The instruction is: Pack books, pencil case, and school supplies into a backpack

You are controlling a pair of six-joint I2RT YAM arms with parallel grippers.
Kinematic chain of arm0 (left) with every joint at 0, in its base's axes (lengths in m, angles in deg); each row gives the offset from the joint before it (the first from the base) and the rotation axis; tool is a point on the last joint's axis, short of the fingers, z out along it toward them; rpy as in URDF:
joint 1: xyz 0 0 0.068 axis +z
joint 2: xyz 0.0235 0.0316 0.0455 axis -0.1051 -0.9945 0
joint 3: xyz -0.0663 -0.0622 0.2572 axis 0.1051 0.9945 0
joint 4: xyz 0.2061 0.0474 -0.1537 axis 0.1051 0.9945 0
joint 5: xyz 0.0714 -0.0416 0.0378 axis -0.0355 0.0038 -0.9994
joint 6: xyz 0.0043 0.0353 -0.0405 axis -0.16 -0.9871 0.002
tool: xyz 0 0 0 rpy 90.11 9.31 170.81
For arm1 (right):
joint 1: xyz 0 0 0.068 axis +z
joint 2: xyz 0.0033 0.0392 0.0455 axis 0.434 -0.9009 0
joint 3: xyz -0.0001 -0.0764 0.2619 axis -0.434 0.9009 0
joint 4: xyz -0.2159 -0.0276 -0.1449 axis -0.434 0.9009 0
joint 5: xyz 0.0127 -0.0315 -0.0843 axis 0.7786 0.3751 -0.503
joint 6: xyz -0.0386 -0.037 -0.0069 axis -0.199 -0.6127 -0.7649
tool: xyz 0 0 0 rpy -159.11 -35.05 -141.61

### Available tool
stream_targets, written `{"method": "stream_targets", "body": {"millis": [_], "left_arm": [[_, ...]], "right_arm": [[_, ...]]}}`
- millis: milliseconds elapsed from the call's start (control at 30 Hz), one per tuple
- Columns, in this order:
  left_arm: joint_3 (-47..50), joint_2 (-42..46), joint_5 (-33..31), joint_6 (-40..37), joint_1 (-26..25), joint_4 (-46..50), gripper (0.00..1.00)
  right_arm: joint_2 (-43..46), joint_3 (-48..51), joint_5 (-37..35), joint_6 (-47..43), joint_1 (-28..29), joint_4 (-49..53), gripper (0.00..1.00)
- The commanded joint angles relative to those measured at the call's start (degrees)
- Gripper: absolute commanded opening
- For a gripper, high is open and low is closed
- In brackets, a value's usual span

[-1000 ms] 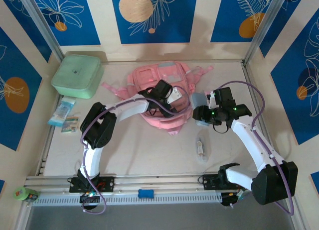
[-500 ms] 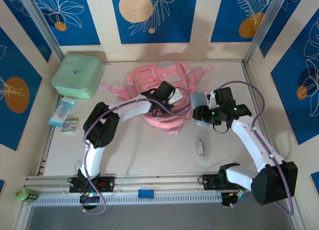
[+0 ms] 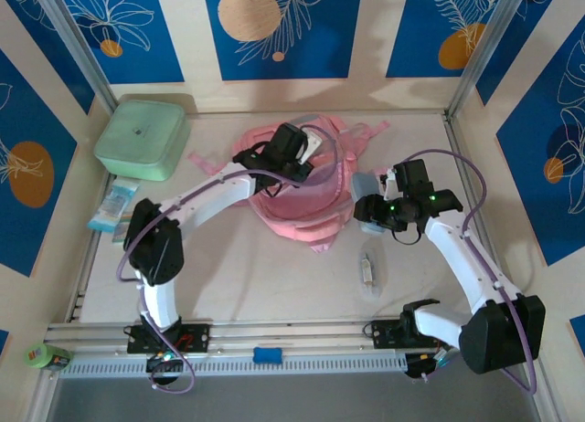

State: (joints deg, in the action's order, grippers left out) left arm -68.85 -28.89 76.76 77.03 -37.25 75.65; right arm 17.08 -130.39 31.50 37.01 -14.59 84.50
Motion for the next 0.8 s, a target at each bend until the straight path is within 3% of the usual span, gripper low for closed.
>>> {"method": "stream_targets", "body": {"millis": [0,167,367,567,767], "left_arm": [[-4.5,4.4,4.2,13.1,-1.0,2.1,0.00],[-5.4,5.4,5.4,26.4,-2.7,0.9,0.00],[-7.3,4.8,2.0,34.0,-4.4,0.7,0.00],[-7.5,4.4,-0.5,34.9,-4.3,0.0,0.00],[-6.4,5.3,-1.5,33.7,-4.2,-0.1,0.00]], "right_arm": [[-3.1,-2.0,4.2,-0.7,0.7,-1.2,0.64],[-10.1,-5.4,3.2,0.1,5.9,-5.2,0.63],[-20.4,-10.7,1.2,1.7,9.8,-12.4,0.65],[-27.8,-13.3,2.2,3.3,10.7,-20.7,0.78],[-24.3,-8.9,2.1,1.0,10.3,-20.9,0.84]]}}
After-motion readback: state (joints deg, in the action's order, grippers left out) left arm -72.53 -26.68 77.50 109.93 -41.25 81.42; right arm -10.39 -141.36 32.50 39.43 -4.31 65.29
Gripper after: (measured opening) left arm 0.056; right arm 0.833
